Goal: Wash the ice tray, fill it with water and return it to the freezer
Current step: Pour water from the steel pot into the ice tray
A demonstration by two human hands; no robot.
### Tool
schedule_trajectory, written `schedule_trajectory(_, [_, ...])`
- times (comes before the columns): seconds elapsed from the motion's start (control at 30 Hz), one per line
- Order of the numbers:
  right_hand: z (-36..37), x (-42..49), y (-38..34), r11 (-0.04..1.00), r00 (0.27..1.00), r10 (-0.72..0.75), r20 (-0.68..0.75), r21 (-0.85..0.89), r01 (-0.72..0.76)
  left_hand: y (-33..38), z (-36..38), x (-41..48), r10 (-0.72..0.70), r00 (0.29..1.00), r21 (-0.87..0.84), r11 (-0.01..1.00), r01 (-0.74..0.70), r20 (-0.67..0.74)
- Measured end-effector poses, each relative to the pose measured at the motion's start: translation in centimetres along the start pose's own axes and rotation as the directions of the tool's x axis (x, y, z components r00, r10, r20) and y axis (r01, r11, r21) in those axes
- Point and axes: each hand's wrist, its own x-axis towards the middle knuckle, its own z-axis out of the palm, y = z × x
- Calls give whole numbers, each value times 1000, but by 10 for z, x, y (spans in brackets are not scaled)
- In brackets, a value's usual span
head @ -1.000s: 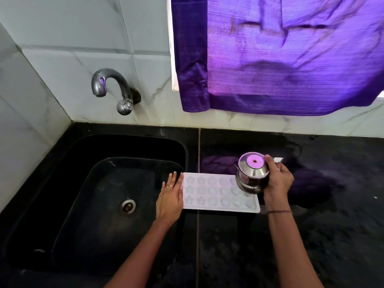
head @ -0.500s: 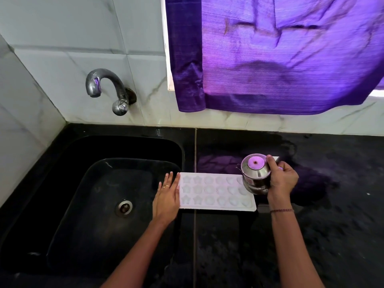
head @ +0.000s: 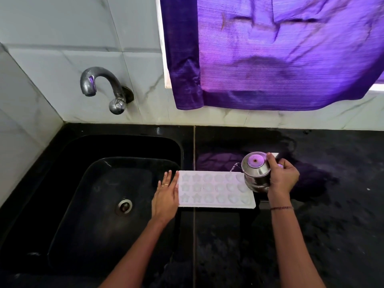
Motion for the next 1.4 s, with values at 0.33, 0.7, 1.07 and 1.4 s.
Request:
schedule_trajectory(0.33, [-3, 4, 0, 985, 996, 85, -28, 153, -80, -1, 0, 0, -1, 1000, -6, 1000, 1, -1])
schedule_trajectory(0.7, [-12, 10, 1, 991, 998, 49, -40, 123, -44, -1, 1, 0, 3, 1000, -15, 1000, -4, -4])
schedule_trajectory(1.07, [-23, 19, 8, 999, 999, 31, -44, 26, -30, -2, 2, 1, 8, 1000, -13, 1000, -8, -14])
schedule_trajectory(1.4, [-25, 23, 15, 998, 998, -5, -63, -61, 1, -3, 3, 0, 12, 1000, -17, 1000, -13, -17])
